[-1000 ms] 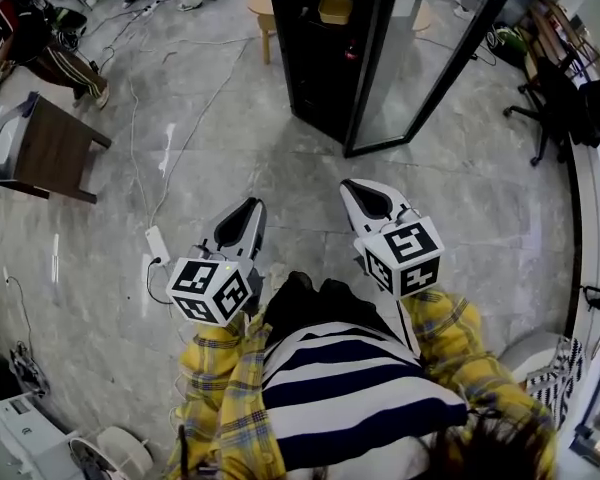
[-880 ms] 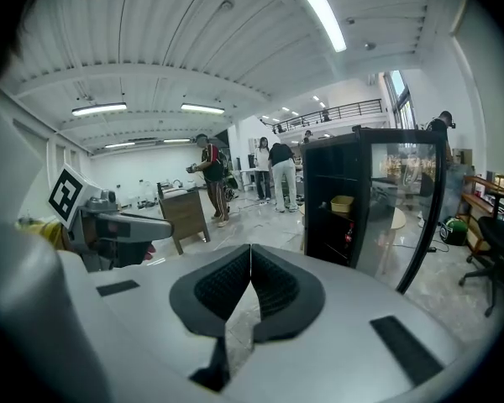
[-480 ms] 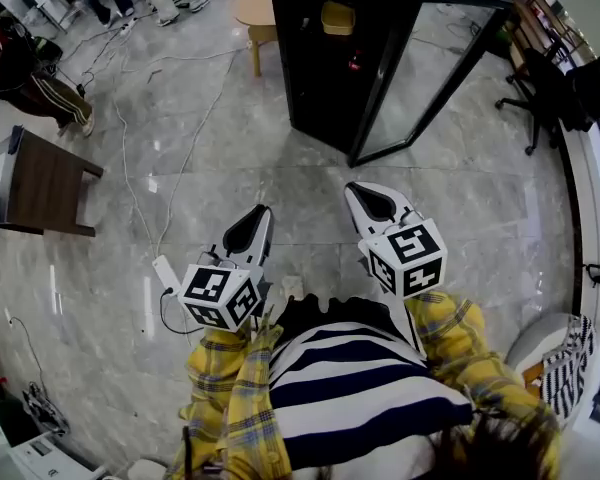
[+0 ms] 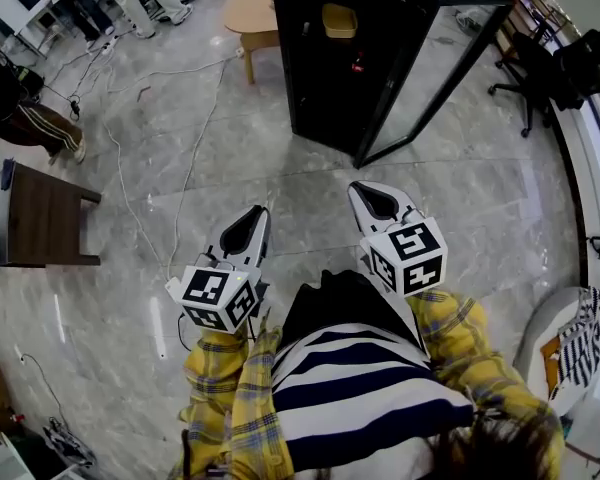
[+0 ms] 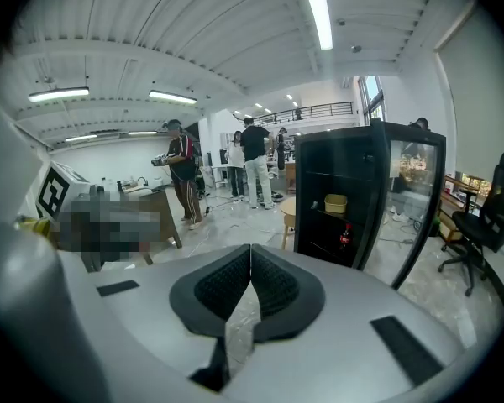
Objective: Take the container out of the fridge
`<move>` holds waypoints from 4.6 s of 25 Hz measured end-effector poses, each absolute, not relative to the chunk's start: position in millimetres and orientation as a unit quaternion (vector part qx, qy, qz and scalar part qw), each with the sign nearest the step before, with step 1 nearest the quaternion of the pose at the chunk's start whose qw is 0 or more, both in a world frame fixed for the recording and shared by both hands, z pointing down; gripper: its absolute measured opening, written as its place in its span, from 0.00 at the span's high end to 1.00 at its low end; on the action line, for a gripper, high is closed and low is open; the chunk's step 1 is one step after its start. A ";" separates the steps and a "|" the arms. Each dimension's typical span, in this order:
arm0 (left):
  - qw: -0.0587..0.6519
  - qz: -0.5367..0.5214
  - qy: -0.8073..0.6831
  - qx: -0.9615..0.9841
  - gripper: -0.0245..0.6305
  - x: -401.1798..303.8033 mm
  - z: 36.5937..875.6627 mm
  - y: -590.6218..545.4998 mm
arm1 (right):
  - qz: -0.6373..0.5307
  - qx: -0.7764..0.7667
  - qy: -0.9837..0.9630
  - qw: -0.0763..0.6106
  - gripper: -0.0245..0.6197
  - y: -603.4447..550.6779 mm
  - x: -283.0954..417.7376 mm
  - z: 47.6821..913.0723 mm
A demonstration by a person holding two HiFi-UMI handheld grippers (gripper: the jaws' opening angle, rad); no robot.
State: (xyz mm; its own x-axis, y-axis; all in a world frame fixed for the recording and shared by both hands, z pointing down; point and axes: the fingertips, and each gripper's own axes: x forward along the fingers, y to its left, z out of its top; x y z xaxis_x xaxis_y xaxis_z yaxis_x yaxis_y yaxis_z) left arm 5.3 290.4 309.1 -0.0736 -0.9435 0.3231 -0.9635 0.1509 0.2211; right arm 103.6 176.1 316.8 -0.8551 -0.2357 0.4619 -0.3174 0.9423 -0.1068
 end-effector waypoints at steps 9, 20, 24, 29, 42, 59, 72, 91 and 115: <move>0.198 0.013 -0.717 0.668 0.90 -25.6 324.4 269.4 | 0.097 0.194 -0.947 0.239 0.92 151.6 94.5 330.6; 0.158 0.067 -0.704 0.690 0.90 -75.9 322.6 173.7 | 0.106 0.188 -0.949 0.231 0.92 76.3 35.1 343.1; 0.148 0.073 -0.702 0.692 0.90 -97.6 321.9 139.8 | 0.117 0.193 -0.947 0.228 0.92 44.7 21.1 349.3; 0.128 0.104 -0.691 0.704 0.90 -106.4 331.5 95.8 | 0.127 0.204 -0.944 0.225 0.92 11.2 12.8 357.0; 0.114 0.142 -0.610 0.771 0.90 -110.9 358.0 -17.8 | 0.141 0.260 -0.927 0.231 0.92 -34.3 -0.7 364.5; 0.065 0.234 -0.497 0.833 0.89 -158.6 408.6 -147.3 | 0.197 0.371 -0.880 0.223 0.92 -97.0 -68.3 392.7; -0.001 0.332 -0.438 0.835 0.83 -159.0 445.0 -203.4 | 0.235 0.422 -0.845 0.230 0.92 -91.6 -74.8 431.1; -0.096 0.416 -0.443 0.788 0.76 -158.4 460.3 -251.8 | 0.282 0.436 -0.824 0.227 0.92 -85.7 -69.7 479.2; -0.075 0.485 -0.449 0.747 0.79 -154.1 473.0 -277.1 | 0.320 0.403 -0.824 0.238 0.92 -58.7 -82.3 504.0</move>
